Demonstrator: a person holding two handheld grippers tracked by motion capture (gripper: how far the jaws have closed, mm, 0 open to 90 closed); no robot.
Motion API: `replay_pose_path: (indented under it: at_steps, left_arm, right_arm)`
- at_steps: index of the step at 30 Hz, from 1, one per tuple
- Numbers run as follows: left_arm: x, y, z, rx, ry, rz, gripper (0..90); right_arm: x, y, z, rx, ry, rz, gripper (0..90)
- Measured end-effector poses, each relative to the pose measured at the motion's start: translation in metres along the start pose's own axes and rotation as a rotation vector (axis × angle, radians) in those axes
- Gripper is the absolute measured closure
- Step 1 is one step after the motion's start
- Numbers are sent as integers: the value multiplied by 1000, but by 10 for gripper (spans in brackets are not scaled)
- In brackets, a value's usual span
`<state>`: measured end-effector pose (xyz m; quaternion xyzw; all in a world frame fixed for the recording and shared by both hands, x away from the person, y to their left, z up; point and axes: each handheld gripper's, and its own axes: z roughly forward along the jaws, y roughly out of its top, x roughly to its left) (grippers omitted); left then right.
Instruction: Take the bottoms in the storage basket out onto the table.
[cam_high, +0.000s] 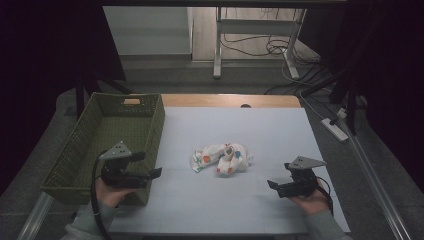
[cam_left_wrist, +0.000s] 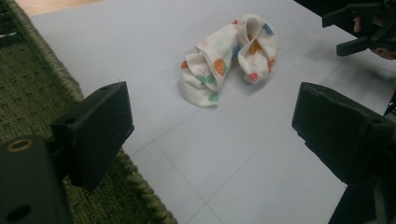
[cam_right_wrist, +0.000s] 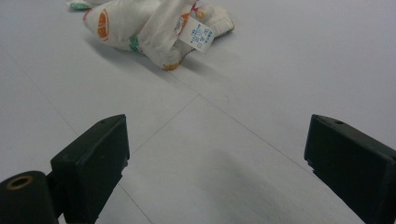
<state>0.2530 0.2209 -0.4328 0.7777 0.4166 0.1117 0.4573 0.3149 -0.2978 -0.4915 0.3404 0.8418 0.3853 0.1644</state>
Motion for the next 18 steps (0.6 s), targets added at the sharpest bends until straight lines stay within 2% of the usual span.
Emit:
replay_pose_path:
  at_steps: [18]
  left_arm:
    - [0,0,-1,0,22,4,120]
  right_arm:
    - [0,0,-1,-15,-5,-2,69]
